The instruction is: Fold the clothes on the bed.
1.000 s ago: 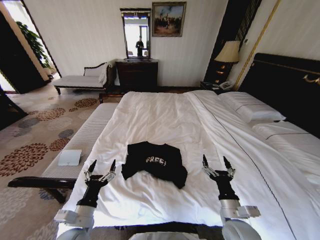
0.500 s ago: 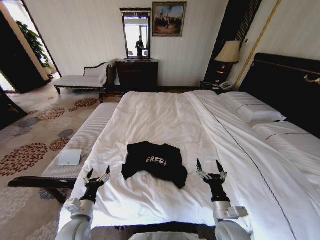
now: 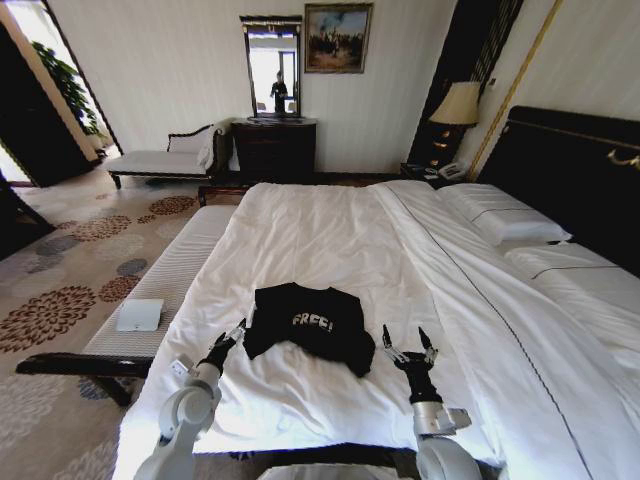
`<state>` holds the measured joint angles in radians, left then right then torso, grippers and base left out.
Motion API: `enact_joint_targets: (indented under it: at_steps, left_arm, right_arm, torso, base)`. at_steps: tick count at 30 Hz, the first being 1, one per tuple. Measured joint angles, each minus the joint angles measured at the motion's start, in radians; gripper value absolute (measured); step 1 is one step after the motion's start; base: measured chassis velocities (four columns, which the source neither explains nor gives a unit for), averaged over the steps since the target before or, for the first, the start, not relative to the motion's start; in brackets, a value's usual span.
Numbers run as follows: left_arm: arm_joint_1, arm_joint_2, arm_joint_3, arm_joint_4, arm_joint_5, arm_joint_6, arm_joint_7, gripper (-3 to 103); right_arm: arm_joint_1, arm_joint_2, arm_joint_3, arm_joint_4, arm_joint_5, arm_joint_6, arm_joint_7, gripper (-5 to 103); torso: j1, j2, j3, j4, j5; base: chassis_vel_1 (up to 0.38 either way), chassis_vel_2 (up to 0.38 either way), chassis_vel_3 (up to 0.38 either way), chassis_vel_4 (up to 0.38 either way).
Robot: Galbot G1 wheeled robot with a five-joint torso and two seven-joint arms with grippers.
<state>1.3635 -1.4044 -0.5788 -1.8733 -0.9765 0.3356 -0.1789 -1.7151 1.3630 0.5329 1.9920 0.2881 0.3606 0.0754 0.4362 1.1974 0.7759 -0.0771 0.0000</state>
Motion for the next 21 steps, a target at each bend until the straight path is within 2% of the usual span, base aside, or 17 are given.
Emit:
enact_joint_targets:
  at_steps: [4,8,11,21]
  left_arm:
    - [-0.052,-0.016,0.023,0.055,0.002,0.005,0.006,100]
    - [-0.148,-0.030,0.018,0.128,-0.070,0.013,-0.032,100]
    - [-0.202,-0.029,0.017,0.181,-0.085,0.017,-0.043,100]
    - [-0.370,-0.050,0.082,0.377,-0.049,0.009,-0.044,100]
  right_arm:
    - [0.010,0.000,0.000,-0.025,0.003,0.005,0.004,100]
    - [0.015,-0.002,0.001,-0.041,0.011,0.010,0.005,100]
    - [0.024,-0.005,0.001,-0.053,0.015,0.013,0.005,100]
    - [0.065,-0.008,-0.011,-0.085,0.020,0.015,0.010,100]
  torso:
    - [0.000,0.000,0.000,0.0001,0.0001]
    - [0.000,0.000,0.000,-0.0001,0.0000]
    - [0.000,0.000,0.000,0.0000,0.0000]
    - [0.000,0.000,0.000,0.0001,-0.0001]
  base:
    - [0.000,0.000,0.000,0.000]
    - [0.000,0.000,0.000,0.000]
    - [0.000,0.000,0.000,0.000]
    - [0.000,0.000,0.000,0.000]
